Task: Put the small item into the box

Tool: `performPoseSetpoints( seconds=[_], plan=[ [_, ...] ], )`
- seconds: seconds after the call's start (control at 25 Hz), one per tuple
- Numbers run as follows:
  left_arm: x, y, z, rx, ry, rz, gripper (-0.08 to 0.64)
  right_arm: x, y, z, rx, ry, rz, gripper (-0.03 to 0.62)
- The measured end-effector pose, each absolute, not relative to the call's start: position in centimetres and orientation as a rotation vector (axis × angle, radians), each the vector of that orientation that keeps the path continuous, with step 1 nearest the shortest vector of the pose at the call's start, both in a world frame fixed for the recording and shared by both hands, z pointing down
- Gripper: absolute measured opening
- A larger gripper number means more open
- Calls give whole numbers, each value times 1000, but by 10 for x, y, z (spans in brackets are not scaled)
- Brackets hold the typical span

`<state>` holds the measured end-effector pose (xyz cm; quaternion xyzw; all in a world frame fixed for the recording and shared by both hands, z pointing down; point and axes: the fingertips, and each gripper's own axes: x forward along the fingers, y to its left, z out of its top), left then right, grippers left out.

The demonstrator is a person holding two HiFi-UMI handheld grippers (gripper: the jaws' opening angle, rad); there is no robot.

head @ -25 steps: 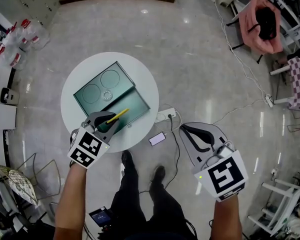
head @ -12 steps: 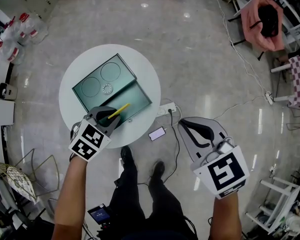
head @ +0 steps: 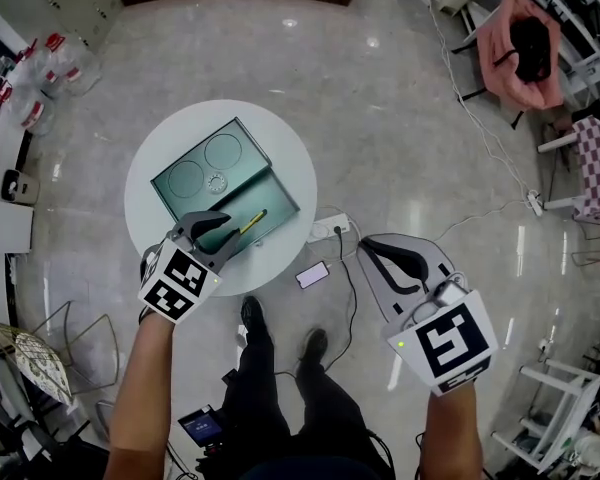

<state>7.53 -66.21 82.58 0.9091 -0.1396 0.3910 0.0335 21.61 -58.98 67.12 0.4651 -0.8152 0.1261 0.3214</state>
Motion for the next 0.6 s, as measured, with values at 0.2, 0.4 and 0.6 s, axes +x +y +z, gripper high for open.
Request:
performPoseSetpoints(
  seconds=[0.2, 0.4, 0.6],
  plan=[
    [71, -652, 741, 2891, -499, 1139, 95, 210, -577, 617, 1245, -2179, 275, 38],
    [60, -626, 616, 3017, -645, 946, 72, 197, -551, 535, 1285, -2296, 219, 38],
    [43, -591, 489, 3159, -761, 694, 33, 179, -522, 449, 1312, -2418, 141, 38]
  ],
)
